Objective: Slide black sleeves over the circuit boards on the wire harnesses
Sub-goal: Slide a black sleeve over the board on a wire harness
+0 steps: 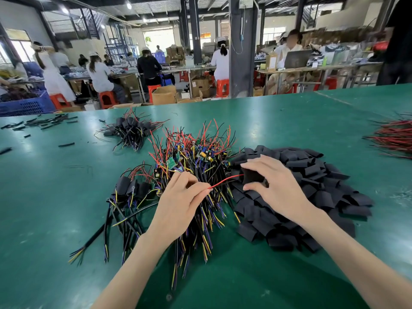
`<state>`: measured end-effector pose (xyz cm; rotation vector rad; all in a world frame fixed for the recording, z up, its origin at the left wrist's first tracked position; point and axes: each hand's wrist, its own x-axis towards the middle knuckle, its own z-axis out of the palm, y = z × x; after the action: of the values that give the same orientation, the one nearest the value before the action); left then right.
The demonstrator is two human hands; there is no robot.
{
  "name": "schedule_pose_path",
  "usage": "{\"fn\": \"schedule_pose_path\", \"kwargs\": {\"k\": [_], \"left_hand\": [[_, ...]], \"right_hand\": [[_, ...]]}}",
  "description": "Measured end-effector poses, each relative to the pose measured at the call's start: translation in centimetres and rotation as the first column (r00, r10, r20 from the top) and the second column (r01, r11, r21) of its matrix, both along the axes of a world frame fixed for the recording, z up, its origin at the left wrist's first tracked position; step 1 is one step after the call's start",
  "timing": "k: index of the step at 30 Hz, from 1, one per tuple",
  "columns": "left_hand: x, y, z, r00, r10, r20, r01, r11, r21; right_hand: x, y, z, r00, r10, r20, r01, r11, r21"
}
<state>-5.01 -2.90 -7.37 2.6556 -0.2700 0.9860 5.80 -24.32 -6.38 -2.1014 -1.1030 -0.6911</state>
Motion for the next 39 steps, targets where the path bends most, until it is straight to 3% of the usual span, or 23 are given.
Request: {"fn": "schedule_pose_path", "kwargs": {"k": [3, 6, 9, 13, 16, 21, 27, 33, 39], "left_hand": [[-0.3, -0.5, 0.2, 0.996, -0.029, -0.086, 0.028, 1.0, -0.015], [-0.4, -1.1, 0.3, 0.981, -0.14, -0.132, 0.12, 0.982, -0.144], [-0.6, -1.2, 0.2, 0.967, -0.216, -0.132, 0.174, 0.946, -0.274], [-0.4, -1.4, 0.0, 0.978, -0.193, -0.08, 0.152, 0.919, -0.364], [-0.1, -1.5, 0.1, 0.987, -0.157, -0.043, 0.132, 0.926, -0.354], [-0.2, -1.5, 0.3, 0.995, -0.091, -0.031, 0.081, 0.968, -0.239], [-0.4, -1.6, 0.2, 0.988, -0.144, -0.051, 0.13, 0.968, -0.214], [-0.3, -1.9, -0.1, 0.98, -0.181, -0.085, 0.134, 0.91, -0.391], [-0.2, -1.9, 0.1, 0.971, -0.238, -0.023, 0.202, 0.87, -0.449]], "right_hand": [[-0.8, 0.8, 0.0, 0.975, 0.024, 0.22, 0.01, 0.988, -0.155], [-2.2, 1.8, -0.3, 0.951, 0.087, 0.296, -0.031, 0.981, -0.19], [-3.0, 2.3, -0.5, 0.963, 0.067, 0.26, -0.024, 0.986, -0.165], [-2.8, 1.7, -0.5, 0.992, 0.008, 0.126, 0.007, 0.993, -0.116], [-2.5, 1.4, -0.7, 0.999, 0.008, 0.053, -0.004, 0.996, -0.086], [-2.8, 1.8, -0.8, 0.995, -0.003, 0.098, 0.011, 0.996, -0.084], [-3.1, 2.0, -0.9, 0.992, 0.032, 0.123, -0.015, 0.991, -0.133], [-3.2, 2.2, -0.9, 0.978, 0.116, 0.173, -0.077, 0.974, -0.214], [-3.2, 2.1, -0.9, 0.992, 0.102, 0.069, -0.091, 0.985, -0.144]]}}
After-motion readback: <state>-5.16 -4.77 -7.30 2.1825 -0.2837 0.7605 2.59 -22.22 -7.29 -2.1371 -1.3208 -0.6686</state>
